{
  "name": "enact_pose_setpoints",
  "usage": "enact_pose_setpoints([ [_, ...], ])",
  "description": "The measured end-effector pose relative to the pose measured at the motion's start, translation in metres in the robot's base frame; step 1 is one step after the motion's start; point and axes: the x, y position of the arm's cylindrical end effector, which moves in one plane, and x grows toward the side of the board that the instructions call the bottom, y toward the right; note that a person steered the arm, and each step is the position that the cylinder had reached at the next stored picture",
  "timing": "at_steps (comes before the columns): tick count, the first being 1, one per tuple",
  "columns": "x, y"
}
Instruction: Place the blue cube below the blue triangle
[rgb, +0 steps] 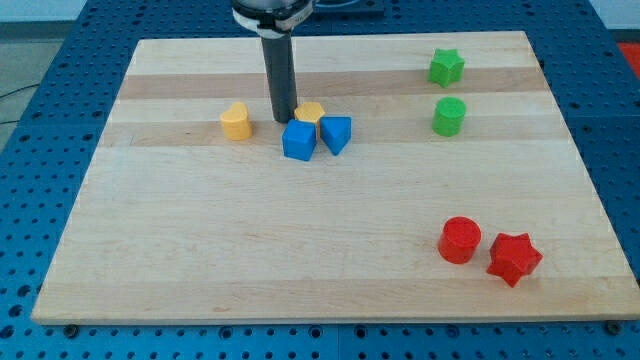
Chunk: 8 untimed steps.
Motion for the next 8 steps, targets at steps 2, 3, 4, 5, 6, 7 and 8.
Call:
enact_pose_setpoints([
  [2,0.032,-0.013],
  [3,0.032,0.000],
  [4,0.043,0.016],
  [5,0.064,0.012],
  [6,0.089,0.006],
  [7,0.089,0.052],
  [8,0.085,0.053],
])
